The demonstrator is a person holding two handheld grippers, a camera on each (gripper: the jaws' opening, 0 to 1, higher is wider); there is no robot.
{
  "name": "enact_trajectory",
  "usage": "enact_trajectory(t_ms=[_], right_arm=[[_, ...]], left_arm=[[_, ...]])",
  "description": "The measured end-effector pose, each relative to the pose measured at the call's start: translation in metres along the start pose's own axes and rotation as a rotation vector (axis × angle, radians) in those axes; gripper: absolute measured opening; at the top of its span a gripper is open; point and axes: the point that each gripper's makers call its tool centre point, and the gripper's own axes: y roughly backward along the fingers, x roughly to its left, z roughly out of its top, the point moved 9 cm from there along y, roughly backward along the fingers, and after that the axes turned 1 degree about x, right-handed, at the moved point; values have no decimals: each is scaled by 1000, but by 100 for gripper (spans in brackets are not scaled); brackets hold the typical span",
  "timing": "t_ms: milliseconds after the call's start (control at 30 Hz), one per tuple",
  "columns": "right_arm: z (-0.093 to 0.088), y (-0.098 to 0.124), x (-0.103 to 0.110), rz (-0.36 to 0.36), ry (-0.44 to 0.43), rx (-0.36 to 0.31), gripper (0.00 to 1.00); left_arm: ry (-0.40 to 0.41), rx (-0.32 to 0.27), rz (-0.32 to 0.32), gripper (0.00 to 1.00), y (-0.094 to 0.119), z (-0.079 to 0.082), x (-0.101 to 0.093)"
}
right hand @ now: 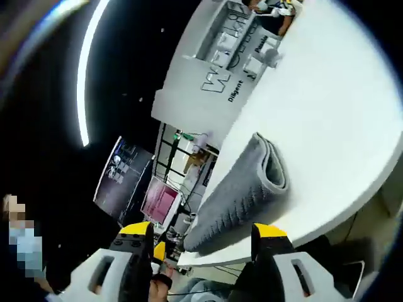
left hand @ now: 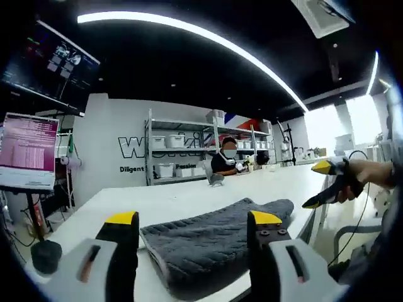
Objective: Fold the towel on the table until its edges align and the towel forms a compact rectangular stack.
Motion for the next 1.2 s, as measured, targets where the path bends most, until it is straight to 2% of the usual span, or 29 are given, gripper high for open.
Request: enact_trajectory(t_ms=[167,200,233,300,467,667,767,933,1067,1133,1200], right_arm=[[0,-2,-7,-80,-90,-31,70],[6,-2,-11,-103,-136,-61,72],[6,-3,-11,-105,-138,-62,72],[10,-7,-12,-117,-137,-60,72],[13,-18,-14,-166,-150,-76,72],[13,-27,-16,-203,-117,-90,69],[14,-33,-22,-228,-102,-118,62],[15,-42,-30,-268,-82,-116,43],[15,-48,-38,-326,-26,-109,25],[17,-50,-40,-324,-49,-120,23],[17,-50,-42,-338,-18,-96,18]], left_arm=[[13,20,-2,85,-1,1,-7],[13,24,-6,85,-1,0,-9],[16,33,-10,86,-1,0,-9],[32,90,-18,87,-2,-6,-10],[27,110,-7,87,0,-12,-6],[26,93,6,87,6,-9,3],[37,83,28,87,10,-9,12],[51,69,50,86,16,-8,23],[54,50,63,84,19,-7,30],[47,54,50,82,18,-9,32],[45,85,9,78,16,-14,29]])
